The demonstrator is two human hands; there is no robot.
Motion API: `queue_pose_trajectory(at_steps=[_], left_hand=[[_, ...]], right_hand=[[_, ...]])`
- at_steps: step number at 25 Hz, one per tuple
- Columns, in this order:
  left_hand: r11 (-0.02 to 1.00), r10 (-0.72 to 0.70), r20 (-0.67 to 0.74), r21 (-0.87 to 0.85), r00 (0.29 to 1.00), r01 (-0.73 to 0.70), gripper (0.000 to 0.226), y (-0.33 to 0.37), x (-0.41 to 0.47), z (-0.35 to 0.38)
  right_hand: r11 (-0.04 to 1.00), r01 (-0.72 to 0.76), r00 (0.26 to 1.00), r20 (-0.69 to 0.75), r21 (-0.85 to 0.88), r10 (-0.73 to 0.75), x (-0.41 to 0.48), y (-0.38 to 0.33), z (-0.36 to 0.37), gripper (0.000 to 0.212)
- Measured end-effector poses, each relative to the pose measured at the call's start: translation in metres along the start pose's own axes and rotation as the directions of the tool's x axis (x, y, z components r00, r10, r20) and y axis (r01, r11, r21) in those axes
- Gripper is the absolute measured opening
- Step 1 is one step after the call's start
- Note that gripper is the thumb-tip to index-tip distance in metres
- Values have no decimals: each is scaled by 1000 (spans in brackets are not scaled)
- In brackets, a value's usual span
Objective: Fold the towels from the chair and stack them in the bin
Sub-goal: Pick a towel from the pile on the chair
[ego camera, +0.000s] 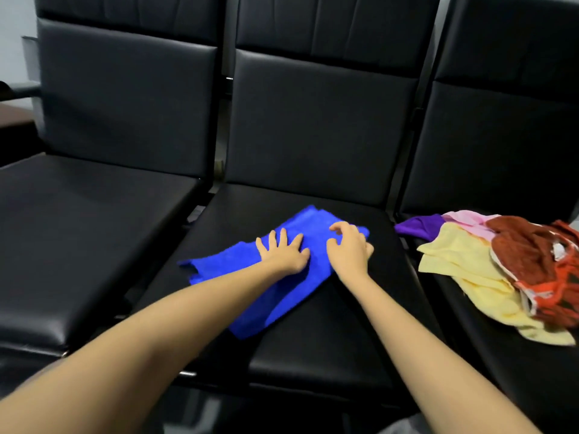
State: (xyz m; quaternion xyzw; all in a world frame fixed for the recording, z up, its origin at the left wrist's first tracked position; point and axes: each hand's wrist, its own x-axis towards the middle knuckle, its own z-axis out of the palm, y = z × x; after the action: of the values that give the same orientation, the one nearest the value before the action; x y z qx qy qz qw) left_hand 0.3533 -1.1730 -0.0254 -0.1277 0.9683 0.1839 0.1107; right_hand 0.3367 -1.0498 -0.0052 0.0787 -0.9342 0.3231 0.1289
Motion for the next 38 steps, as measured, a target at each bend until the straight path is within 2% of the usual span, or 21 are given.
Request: queue_pose_trajectory(at_steps=[2,3,6,8,11,12,15,17,19,20,22,23,24,27,29,30,31,33,34,35,38], left_hand=[[965,-69,70,-250,995,84,50,10,-6,-7],[948,-59,56,-309,997,73,44,9,-10,-14],[972,-20,-193,-232,981,-26,31,-26,-13,-31],[977,-37,-235,-211,971,-14,25,-49,-15,-30],[963,-109,-213,-265,971,50,36,-51,-18,-27],[970,-124,-210,-232,970,74,41,-46,-19,-25],[988,-119,-200,-122,973,96,42,-36,-19,-23],[978,-130,-108,-179,986,110,34,-32,-15,-23],[936,-155,-45,-327,987,132,29,-30,-14,-29],[886,-161,-26,-445,987,133,27,-30,-15,-33],[691,-152,108,-699,982,184,22,-31,-19,-37],[590,-137,211,-768,968,251,22,-31,-21,-37],[541,-126,281,-784,951,303,23,-34,-20,-35],[569,-157,335,-738,929,363,18,-42,-16,-41],[618,-187,277,-712,942,332,22,-45,-17,-59],[600,-186,238,-741,953,302,28,-45,-18,-69],[520,-159,212,-812,964,264,31,-44,-18,-81],[238,-42,124,-962,991,131,29,-35,-22,-103],[96,25,43,-995,999,40,28,-29,-26,-112],[-1,95,-63,-998,993,-63,26,-22,-30,-119],[-145,235,-365,-929,901,-339,30,-10,-39,-124]], right_hand=[[996,-81,997,19,28,81,-17,8,8,29],[992,-126,991,46,20,125,-20,12,9,29],[947,-322,945,71,19,320,-9,21,0,37],[904,-427,891,160,-30,426,2,23,-6,43],[899,-398,849,298,-181,436,5,21,-11,23],[900,-396,838,328,-183,435,4,22,-11,20],[882,-471,808,393,-19,439,5,31,-11,32],[849,-522,780,446,78,438,3,34,-17,29],[806,-578,738,503,128,450,2,34,-24,33],[787,-599,724,520,147,454,2,33,-26,32],[757,-623,710,547,197,442,2,31,-28,29],[746,-630,706,560,215,434,1,29,-30,27],[748,-626,706,566,220,425,1,29,-30,27],[776,-595,726,551,206,411,5,23,-40,32],[745,-603,732,569,286,374,13,18,-51,33],[693,-616,736,588,375,335,18,15,-57,31],[624,-619,750,595,478,289,23,10,-62,27],[453,-559,822,533,694,199,30,-3,-70,19],[368,-489,871,466,791,155,34,-8,-72,14],[292,-394,919,380,872,105,38,-13,-73,13],[130,-144,989,148,981,-20,43,-19,-75,21]])
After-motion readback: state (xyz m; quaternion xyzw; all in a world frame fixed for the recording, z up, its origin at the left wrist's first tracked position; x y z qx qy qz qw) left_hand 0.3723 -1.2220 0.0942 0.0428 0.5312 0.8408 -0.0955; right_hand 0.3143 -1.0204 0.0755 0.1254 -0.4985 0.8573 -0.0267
